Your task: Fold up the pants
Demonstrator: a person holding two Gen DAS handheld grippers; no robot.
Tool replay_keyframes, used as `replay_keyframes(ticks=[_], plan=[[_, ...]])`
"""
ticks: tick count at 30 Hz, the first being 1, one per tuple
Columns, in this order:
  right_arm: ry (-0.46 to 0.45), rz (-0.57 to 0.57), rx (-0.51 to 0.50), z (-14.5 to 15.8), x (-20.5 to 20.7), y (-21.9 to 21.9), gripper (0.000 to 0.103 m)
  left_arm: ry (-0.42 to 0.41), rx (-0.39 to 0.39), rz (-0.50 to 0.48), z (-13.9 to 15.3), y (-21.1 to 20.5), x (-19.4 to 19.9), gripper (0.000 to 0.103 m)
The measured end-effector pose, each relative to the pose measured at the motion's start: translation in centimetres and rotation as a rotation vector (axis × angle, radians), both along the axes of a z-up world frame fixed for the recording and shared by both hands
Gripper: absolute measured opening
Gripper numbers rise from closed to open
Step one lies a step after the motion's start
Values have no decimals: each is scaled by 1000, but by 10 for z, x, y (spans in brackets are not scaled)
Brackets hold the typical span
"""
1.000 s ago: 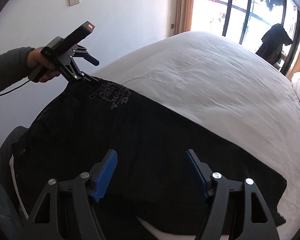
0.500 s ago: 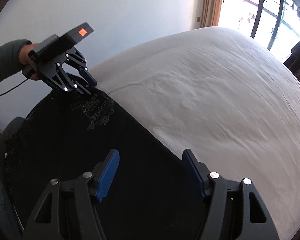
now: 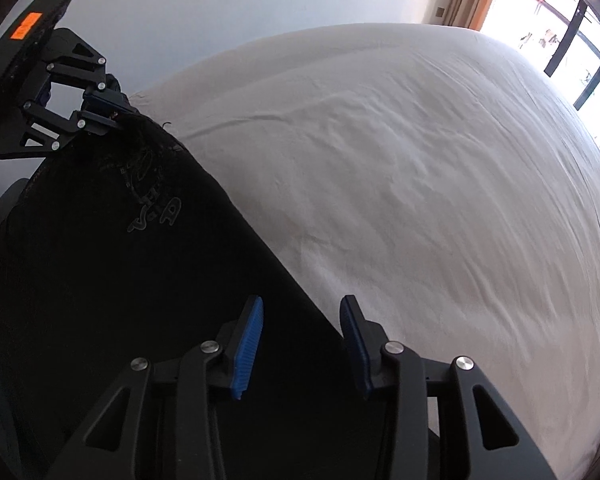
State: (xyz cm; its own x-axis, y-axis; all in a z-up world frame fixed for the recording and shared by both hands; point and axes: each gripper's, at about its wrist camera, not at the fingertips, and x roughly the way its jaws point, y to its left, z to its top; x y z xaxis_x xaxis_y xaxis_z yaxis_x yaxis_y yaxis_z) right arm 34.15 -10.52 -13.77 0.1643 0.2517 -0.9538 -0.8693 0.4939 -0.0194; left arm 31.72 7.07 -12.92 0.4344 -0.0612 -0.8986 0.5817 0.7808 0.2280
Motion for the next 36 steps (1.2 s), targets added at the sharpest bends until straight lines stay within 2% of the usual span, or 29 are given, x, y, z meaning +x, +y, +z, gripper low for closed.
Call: replay_keyframes(ticks=[5,10,13,17,20,30,36], plan=[[20,38,-51,-6,-1,8,43,-19,-13,-17,5,9,-11,11],[50,39,-68,-11,2,9,43,-45,12,-29,4,1,-18,11],[65,47,-65,-10,0,10,27,-51,13,-30,6,2,-19,11],[63,54,-65,-3,-4,7,13,-64,8,-27,8,1,-26,11],[56,50,-60,4,-11,11,9,-74,5,-26,12,2,-31,11],[-28,23,-55,33,-33,9,4,-102,-39,7,28,5,-48,11],[-85,-44,-36,44,-54,6,4,-103,-76,28,35,-1,-70,11]])
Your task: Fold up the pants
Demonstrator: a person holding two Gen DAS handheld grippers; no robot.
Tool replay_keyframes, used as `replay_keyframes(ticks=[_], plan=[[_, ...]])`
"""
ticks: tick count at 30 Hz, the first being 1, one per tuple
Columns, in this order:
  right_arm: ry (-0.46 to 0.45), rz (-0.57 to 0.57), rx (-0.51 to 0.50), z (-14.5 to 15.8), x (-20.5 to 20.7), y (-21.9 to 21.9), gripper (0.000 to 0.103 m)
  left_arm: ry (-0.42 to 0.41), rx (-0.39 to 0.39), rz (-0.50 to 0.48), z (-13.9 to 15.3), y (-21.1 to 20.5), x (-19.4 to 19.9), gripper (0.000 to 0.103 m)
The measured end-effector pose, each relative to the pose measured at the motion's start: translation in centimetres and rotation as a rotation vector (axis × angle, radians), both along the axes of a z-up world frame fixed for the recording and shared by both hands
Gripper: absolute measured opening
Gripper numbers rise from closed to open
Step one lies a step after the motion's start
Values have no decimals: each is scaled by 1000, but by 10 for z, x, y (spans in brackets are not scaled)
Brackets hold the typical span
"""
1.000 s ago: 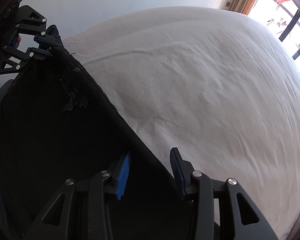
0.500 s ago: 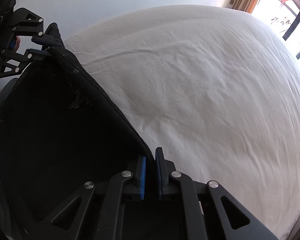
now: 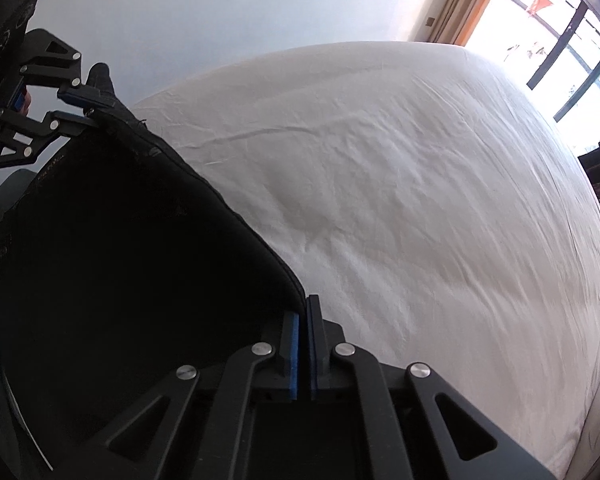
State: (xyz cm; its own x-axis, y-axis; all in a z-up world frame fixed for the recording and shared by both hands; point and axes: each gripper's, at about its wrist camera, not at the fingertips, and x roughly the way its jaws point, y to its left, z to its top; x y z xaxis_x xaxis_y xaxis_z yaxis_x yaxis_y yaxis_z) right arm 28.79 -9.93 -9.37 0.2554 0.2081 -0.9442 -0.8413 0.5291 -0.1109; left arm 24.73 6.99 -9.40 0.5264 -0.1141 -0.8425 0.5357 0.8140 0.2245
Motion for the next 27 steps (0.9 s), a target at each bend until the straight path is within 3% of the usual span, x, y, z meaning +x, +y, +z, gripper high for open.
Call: replay_keyframes(ticks=[12,21,27], plan=[[-32,-128,166,12,-77,1,4,25,-80,21,5,-11,-49,11],[-36,-157,232,9,-118,8,4,21,-81,19,13,-9,-100,11],[-60,-145,237,16,-159,-5,4,28,-44,-41,5,-14,-147,11]])
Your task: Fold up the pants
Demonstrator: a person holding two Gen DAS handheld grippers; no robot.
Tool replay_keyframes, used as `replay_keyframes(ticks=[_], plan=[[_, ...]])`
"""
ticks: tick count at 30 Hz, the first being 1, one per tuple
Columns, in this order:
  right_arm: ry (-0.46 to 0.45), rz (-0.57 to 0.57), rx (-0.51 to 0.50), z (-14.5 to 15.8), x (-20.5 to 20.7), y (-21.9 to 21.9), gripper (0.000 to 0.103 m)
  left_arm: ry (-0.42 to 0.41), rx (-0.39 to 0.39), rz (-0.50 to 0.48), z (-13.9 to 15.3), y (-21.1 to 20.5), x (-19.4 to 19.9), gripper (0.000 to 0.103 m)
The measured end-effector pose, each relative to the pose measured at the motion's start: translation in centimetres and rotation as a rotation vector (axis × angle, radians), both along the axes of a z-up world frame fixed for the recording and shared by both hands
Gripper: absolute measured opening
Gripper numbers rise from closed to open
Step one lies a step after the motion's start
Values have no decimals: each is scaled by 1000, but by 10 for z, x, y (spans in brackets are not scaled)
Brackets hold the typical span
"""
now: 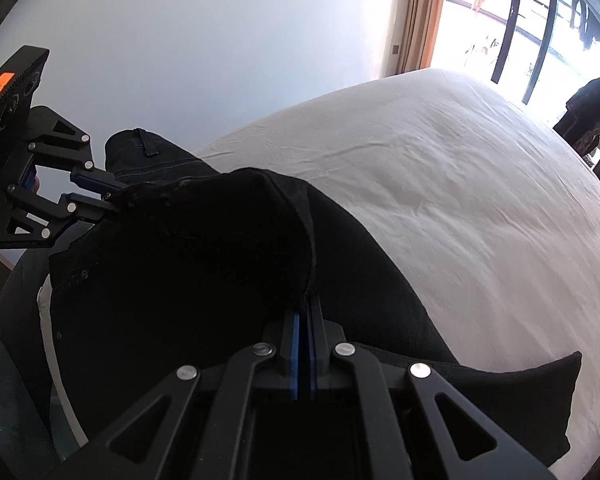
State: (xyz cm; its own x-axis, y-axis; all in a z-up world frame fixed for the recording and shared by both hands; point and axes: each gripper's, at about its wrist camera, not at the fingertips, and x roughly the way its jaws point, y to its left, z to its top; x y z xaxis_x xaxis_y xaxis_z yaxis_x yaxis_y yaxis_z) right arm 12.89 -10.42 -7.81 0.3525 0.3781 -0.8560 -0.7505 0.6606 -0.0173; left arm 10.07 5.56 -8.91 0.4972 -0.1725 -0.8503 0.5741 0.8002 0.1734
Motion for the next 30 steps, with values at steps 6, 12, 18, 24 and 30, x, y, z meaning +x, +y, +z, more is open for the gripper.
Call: replay_keyframes(ticks=[6,12,18,24,30], plan=[[-30,23,-54,5,-45,-13,4,19,44,-64,-13,-7,-37,11],[-34,32,-97,-1,-80,-18,4,35,77,-133,-21,-9,-61,11],[-45,51,-147,-5,-127,-23,4,56,105,-214,-24,-16,-80,11],[-73,79,-228,-11,-164,-20,4,72,127,-279,-32,-25,-99,11],[-71,109,-289,-36,-194,-17,4,79,166,-305,-47,-19,-111,11]])
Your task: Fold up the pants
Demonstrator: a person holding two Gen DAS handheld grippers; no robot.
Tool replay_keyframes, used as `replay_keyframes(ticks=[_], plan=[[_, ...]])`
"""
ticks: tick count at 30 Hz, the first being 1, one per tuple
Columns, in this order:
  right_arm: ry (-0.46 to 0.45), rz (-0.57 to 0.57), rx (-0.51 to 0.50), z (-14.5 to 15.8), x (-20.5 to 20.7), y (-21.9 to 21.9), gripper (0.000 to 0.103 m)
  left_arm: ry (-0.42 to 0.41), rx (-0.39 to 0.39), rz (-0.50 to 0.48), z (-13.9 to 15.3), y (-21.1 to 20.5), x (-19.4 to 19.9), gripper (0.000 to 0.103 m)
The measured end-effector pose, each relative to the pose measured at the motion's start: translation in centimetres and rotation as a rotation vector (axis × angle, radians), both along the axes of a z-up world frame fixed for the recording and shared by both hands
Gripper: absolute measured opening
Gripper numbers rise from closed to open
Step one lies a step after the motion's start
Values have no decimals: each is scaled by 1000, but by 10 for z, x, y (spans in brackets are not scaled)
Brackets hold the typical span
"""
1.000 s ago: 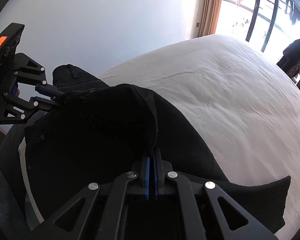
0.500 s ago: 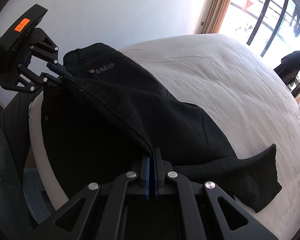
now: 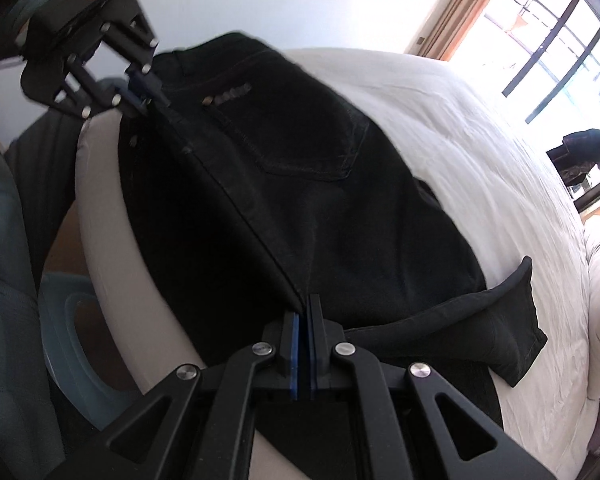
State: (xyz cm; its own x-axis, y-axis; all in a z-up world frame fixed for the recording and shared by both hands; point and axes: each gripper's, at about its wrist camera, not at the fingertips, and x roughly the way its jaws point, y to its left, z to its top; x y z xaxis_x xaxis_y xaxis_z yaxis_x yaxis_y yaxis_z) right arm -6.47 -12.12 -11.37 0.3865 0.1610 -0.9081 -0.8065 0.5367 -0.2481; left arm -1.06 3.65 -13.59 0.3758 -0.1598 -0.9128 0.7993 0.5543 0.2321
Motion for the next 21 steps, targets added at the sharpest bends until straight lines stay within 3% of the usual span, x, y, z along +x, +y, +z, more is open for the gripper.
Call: replay_keyframes(ticks=[10,21], plan=[[19,-14,-23,-25,-26,0,4,7,26,-53,-7,-21,1,11],[27,-15,-52,-35,-37,2,4,12,31,-67,-13,-15,5,11]])
